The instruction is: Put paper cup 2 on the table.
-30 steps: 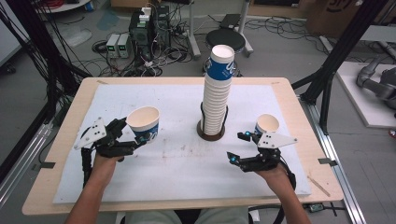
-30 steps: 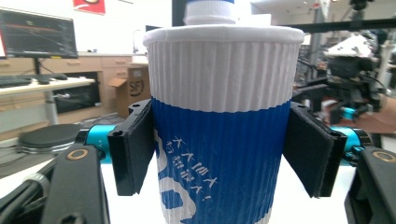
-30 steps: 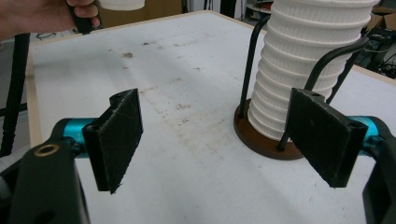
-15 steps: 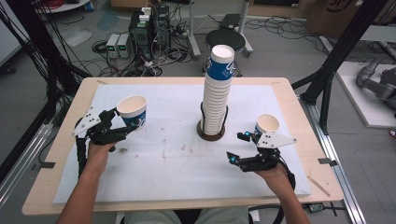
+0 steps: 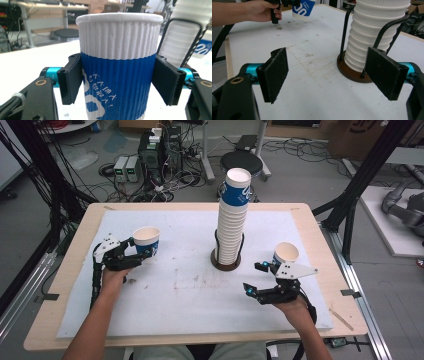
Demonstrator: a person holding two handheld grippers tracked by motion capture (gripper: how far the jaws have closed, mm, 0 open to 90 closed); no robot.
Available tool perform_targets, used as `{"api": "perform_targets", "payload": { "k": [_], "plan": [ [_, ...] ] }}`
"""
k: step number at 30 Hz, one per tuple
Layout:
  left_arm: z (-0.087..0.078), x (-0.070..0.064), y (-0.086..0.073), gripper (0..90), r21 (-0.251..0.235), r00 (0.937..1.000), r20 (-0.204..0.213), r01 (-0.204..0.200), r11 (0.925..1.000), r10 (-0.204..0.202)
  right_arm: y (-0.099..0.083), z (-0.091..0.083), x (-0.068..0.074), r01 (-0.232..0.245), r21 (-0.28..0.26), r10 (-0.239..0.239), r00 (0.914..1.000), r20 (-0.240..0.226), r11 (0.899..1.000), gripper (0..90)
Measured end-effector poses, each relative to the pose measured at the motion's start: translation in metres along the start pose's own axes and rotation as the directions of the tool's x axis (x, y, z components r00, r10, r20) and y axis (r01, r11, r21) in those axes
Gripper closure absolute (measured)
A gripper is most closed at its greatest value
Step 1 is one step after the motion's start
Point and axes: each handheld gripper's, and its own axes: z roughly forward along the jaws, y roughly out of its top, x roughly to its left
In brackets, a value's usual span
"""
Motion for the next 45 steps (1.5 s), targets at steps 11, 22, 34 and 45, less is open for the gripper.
{"api": "perform_targets", "payload": {
  "k": [11,22,34,45],
  "plan": [
    [0.007,-0.004,-0.006,29.6,0.153,0.9976,-0.054,-0.035,0.9876,0.043,0.0,0.0,-0.001,-0.004,0.003,0.004,1.0,0.0,1.0,19.7],
    [-0.002,-0.014,-0.002,27.8,0.225,0.9924,-0.082,-0.072,0.9716,0.092,-0.001,-0.002,-0.001,-0.003,0.008,0.003,1.0,0.009,1.0,19.7],
    [-0.02,-0.019,-0.012,19.1,0.247,0.9874,-0.147,-0.021,0.9688,0.059,-0.001,-0.001,0.0,0.0,0.012,0.0,1.0,0.0,1.0,19.7],
    [-0.046,-0.025,-0.009,16.6,0.218,0.9855,-0.166,0.002,0.9759,0.035,-0.002,-0.003,-0.001,-0.008,0.012,0.008,1.0,0.005,1.0,19.7]
  ]
}}
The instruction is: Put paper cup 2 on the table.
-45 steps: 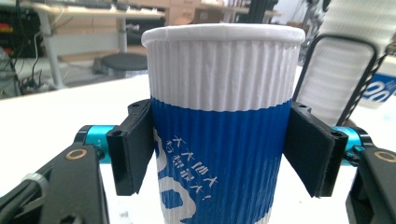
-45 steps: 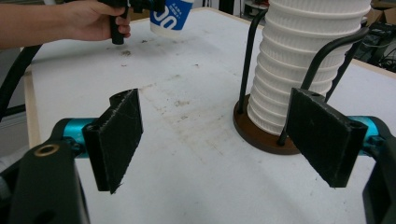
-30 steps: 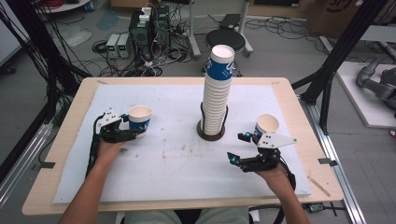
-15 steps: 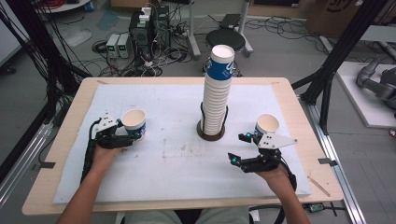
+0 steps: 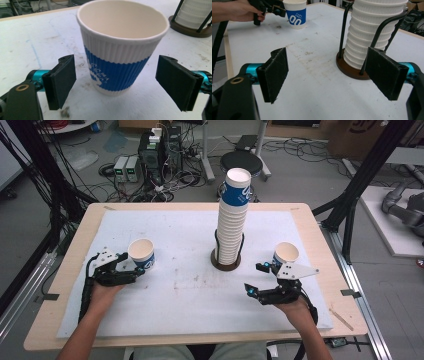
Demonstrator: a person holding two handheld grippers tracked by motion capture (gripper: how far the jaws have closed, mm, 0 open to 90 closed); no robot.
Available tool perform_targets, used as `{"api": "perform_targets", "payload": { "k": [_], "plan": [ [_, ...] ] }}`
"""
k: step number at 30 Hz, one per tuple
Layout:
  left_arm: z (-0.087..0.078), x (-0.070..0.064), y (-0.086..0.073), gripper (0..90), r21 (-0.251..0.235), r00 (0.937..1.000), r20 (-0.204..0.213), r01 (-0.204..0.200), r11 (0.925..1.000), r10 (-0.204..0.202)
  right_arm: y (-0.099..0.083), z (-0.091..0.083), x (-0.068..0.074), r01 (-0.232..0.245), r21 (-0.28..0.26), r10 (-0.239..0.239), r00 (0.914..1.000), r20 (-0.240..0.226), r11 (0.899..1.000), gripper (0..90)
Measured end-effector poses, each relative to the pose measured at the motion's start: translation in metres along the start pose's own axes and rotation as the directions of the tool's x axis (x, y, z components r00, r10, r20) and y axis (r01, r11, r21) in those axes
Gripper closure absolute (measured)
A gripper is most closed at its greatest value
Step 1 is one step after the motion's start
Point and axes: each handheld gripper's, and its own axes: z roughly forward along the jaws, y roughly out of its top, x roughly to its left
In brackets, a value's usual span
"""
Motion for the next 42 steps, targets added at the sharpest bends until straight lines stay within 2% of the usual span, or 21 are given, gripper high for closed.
{"api": "perform_targets", "payload": {
  "k": [2,3,4,9,12,13,15,18,22,27,31,33,35,38,40,42],
  "plan": [
    [-0.009,-0.001,0.0,16.6,-0.039,0.9997,0.003,0.022,0.999,-0.022,-0.001,-0.001,0.0,0.0,-0.005,0.0,1.0,0.002,1.0,19.7],
    [-0.009,-0.001,0.0,16.6,-0.039,0.9997,0.003,0.022,0.999,-0.022,-0.001,-0.001,0.0,0.0,-0.005,0.0,1.0,0.002,1.0,19.7],
    [-0.018,-0.003,0.002,16.6,-0.069,0.9998,0.003,0.019,0.9974,-0.019,-0.002,-0.001,-0.001,-0.003,-0.011,0.003,1.0,0.007,1.0,19.7],
    [-0.036,-0.016,0.011,16.4,-0.125,0.9998,0.019,-0.006,0.9921,0.009,-0.003,-0.001,-0.002,-0.007,0.005,0.007,0.9995,0.031,1.0,19.7],
    [-0.041,-0.027,0.019,16.4,-0.171,0.9982,0.057,-0.011,0.9852,0.021,-0.003,-0.001,-0.003,-0.004,0.013,0.003,0.9986,0.053,1.0,19.7],
    [-0.042,-0.033,0.023,16.5,-0.19,0.9959,0.088,-0.002,0.9819,0.019,-0.004,-0.001,-0.004,0.002,0.015,-0.003,0.9979,0.064,1.0,19.7],
    [-0.042,-0.036,0.025,16.5,-0.201,0.9949,0.098,-0.002,0.9796,0.022,-0.004,-0.002,-0.004,-0.003,0.021,0.002,0.9973,0.074,1.0,19.7],
    [-0.041,-0.048,0.033,16.5,-0.246,0.9889,0.145,0.004,0.9693,0.032,-0.005,-0.004,-0.006,-0.009,0.016,0.007,0.9956,0.093,1.0,19.7],
    [-0.036,-0.063,0.044,16.5,-0.293,0.9761,0.211,0.011,0.9561,0.053,-0.007,-0.009,-0.007,-0.026,0.007,0.025,0.993,0.115,1.0,19.7],
    [-0.023,-0.077,0.054,16.5,-0.314,0.9559,0.279,0.001,0.9493,0.091,-0.011,-0.014,-0.009,-0.041,0.0,0.04,0.9898,0.136,0.999,19.7],
    [-0.012,-0.087,0.055,16.5,-0.319,0.9437,0.309,-0.014,0.9477,0.118,-0.015,-0.018,-0.013,-0.063,-0.009,0.063,0.9863,0.153,0.998,19.7],
    [-0.008,-0.09,0.055,16.5,-0.316,0.9438,0.307,-0.021,0.9486,0.123,-0.017,-0.022,-0.015,-0.065,-0.012,0.066,0.9844,0.163,0.998,19.6],
    [-0.005,-0.093,0.053,16.5,-0.316,0.9401,0.315,-0.025,0.9486,0.129,-0.018,-0.025,-0.016,-0.068,-0.014,0.069,0.9831,0.17,0.998,19.7],
    [-0.005,-0.094,0.05,16.5,-0.328,0.9373,0.319,-0.03,0.9441,0.141,-0.019,-0.03,-0.016,-0.074,-0.02,0.076,0.98,0.184,0.997,19.7],
    [-0.005,-0.093,0.048,16.7,-0.331,0.9385,0.316,-0.028,0.9431,0.139,-0.019,-0.031,-0.016,-0.077,-0.024,0.08,0.9779,0.193,0.997,19.7],
    [-0.005,-0.092,0.046,16.6,-0.326,0.9391,0.317,-0.024,0.9451,0.133,-0.019,-0.032,-0.015,-0.076,-0.021,0.079,0.9775,0.196,0.997,19.7]
  ]
}}
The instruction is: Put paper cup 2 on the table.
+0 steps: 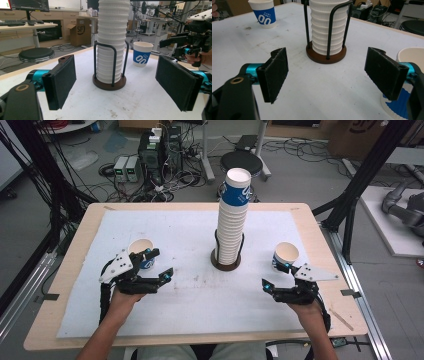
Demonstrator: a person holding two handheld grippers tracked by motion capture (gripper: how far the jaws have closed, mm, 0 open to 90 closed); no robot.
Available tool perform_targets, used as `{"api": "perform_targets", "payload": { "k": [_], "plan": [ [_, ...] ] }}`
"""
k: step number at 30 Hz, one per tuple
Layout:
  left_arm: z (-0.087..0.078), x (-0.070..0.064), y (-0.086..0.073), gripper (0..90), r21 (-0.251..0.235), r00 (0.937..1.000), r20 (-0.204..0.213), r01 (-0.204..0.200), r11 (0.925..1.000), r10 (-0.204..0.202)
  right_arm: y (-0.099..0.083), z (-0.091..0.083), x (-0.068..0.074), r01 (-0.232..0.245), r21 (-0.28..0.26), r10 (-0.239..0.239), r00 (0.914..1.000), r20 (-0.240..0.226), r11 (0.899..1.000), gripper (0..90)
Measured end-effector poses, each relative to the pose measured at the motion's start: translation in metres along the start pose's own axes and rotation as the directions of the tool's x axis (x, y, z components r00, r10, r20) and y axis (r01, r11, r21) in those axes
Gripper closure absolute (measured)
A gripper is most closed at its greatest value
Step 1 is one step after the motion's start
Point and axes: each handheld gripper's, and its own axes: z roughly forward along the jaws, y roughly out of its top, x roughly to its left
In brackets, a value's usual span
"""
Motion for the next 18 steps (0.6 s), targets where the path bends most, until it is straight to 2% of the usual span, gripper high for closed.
{"api": "perform_targets", "payload": {
  "k": [6,18],
  "plan": [
    [-0.006,0.001,-0.003,16.7,0.001,0.9999,-0.014,-0.004,1.0,0.004,0.002,0.0,0.003,-0.006,-0.001,0.006,0.9999,0.008,1.0,19.7],
    [-0.013,0.002,-0.005,16.7,0.0,0.9991,-0.041,-0.007,1.0,0.007,0.002,0.005,0.005,0.0,0.001,0.0,0.9999,-0.011,1.0,19.7]
  ]
}}
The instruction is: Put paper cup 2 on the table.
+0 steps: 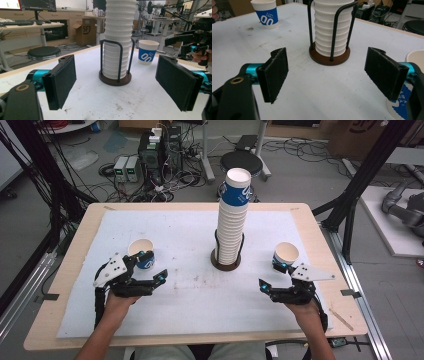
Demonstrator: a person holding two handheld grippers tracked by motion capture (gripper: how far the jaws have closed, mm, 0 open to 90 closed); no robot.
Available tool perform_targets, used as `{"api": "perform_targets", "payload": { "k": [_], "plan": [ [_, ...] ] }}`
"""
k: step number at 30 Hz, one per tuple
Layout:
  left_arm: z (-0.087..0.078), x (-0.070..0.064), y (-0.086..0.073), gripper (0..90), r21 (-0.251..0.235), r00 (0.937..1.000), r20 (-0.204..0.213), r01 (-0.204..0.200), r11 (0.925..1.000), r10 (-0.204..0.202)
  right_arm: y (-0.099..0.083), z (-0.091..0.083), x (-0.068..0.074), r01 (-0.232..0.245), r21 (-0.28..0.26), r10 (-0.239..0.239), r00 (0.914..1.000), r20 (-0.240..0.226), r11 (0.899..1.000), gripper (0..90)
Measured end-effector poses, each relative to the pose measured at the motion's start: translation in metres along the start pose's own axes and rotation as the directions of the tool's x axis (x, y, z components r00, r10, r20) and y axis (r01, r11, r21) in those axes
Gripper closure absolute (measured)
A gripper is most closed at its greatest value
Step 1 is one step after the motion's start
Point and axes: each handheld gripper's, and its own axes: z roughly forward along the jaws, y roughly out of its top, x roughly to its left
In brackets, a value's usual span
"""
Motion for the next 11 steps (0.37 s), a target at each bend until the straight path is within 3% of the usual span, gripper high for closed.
{"api": "perform_targets", "payload": {
  "k": [11],
  "plan": [
    [-0.0015,0.0035,-0.0024,16.7,0.0,0.9998,-0.017,0.009,1.0,-0.009,0.0001,0.0013,-0.0018,-0.005,-0.003,0.005,1.0,-0.005,1.0,19.7]
  ]
}}
